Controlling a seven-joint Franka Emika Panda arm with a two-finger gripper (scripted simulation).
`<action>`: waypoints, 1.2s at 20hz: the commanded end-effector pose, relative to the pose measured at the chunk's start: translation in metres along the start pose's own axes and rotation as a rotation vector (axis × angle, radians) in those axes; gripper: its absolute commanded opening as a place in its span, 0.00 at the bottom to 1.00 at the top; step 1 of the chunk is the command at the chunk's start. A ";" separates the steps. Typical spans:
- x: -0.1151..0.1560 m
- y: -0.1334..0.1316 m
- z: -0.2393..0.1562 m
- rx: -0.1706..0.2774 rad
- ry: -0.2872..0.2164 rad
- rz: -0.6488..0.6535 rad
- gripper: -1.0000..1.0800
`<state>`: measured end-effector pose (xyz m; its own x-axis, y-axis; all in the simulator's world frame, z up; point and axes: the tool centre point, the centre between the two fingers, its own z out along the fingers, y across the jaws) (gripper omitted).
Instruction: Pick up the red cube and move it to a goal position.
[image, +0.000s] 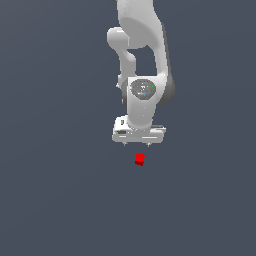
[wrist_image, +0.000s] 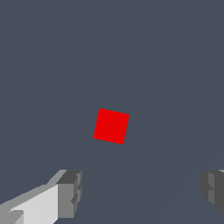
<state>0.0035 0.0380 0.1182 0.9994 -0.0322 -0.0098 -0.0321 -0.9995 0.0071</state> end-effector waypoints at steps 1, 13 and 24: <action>0.004 -0.004 0.020 0.001 0.001 0.040 0.96; 0.024 -0.019 0.090 0.007 0.008 0.187 0.96; 0.027 -0.021 0.098 0.008 0.009 0.205 0.00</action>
<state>0.0303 0.0573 0.0199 0.9723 -0.2339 -0.0003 -0.2339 -0.9723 0.0003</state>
